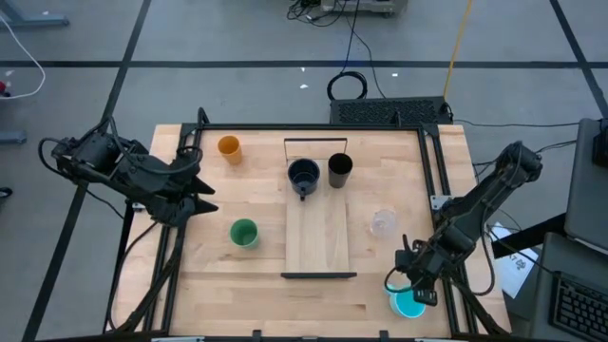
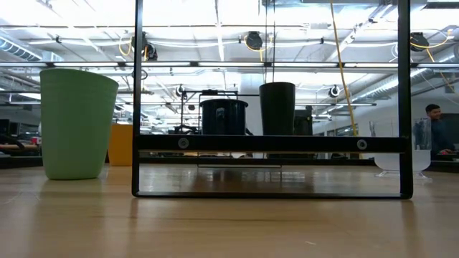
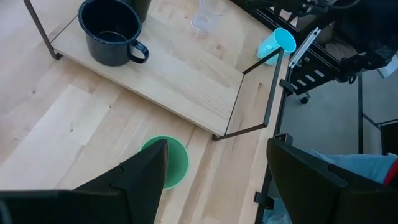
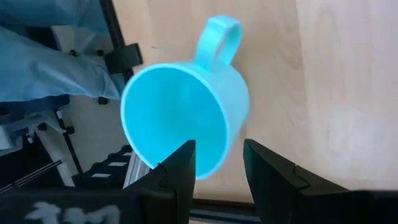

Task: Stack small to large cups/mugs on shelf
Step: Put the light blue mug on the shelf

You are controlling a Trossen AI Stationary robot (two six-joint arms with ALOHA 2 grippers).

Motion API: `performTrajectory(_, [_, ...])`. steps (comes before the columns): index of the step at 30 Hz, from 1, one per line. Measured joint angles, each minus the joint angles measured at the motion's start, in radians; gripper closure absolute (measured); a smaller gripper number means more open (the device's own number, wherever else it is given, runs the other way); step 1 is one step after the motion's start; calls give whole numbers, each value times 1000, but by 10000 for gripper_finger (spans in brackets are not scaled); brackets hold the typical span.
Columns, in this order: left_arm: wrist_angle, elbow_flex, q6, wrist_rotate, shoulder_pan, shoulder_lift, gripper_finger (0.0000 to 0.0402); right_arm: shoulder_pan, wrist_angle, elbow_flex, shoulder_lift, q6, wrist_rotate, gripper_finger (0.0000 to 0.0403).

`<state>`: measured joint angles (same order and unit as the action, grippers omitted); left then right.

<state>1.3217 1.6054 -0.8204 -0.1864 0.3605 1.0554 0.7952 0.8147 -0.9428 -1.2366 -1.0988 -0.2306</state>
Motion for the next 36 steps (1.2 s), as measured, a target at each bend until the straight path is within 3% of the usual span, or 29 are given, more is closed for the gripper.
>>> performTrajectory(24, [14,0,-5,0,0,0,128,32,-141,0,-57,48,10,278])
performTrajectory(36, [14,0,-8,-6,0,0,128,32,-23,0,-39,81,47,278])
